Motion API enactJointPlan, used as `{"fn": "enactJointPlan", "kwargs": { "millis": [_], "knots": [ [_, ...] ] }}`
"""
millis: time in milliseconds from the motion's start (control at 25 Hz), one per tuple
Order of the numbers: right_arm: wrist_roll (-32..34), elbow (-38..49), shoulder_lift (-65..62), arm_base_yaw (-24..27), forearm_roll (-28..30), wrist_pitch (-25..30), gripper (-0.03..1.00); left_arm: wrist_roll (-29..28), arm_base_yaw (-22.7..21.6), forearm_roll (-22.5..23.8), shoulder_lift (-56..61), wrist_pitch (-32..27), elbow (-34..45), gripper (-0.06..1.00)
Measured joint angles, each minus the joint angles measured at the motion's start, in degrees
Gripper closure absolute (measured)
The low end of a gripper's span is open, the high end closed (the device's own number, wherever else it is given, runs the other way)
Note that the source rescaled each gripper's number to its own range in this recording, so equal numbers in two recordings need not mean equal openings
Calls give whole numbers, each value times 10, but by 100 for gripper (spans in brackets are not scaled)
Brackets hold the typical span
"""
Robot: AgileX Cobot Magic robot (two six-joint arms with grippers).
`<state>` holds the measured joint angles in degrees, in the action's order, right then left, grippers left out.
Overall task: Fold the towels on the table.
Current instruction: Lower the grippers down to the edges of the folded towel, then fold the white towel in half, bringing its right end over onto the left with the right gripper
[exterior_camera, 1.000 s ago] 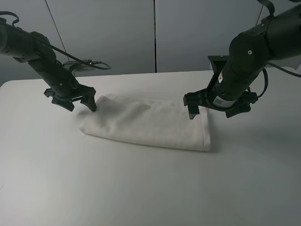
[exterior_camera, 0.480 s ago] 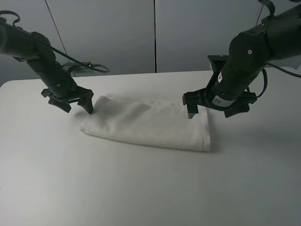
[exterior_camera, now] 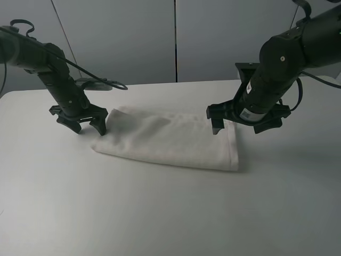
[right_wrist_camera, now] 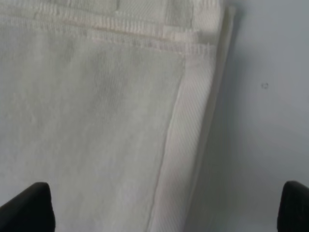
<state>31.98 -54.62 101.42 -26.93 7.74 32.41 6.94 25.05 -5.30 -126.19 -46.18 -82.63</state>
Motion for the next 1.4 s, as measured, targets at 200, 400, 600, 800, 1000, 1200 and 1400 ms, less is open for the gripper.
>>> {"fn": "enactJointPlan", "kwargs": {
  "millis": [200, 400, 600, 800, 1000, 1200, 1400],
  "knots": [
    [0, 0, 34, 0, -44, 4, -3, -8, 0, 15, 0, -8, -3, -5],
    [0, -20, 52, 1, -56, 22, -3, -9, 0, 18, 0, -9, -3, -5],
    [-4, -85, 62, 1, -55, 68, -3, -9, 0, 19, 0, -9, -3, -5],
    [-16, -152, 120, 1, -54, 132, -3, -9, 0, 20, 0, -9, -3, -5],
    [-18, -176, 153, 1, -53, 147, -3, -9, 0, 20, 0, -9, -3, -5],
    [-18, -177, 183, 1, -52, 154, -3, -9, 0, 22, 0, -9, -3, -5],
    [-20, -177, 196, 1, -52, 154, -3, -10, 0, 23, 0, -9, -3, -5]
  ]
}}
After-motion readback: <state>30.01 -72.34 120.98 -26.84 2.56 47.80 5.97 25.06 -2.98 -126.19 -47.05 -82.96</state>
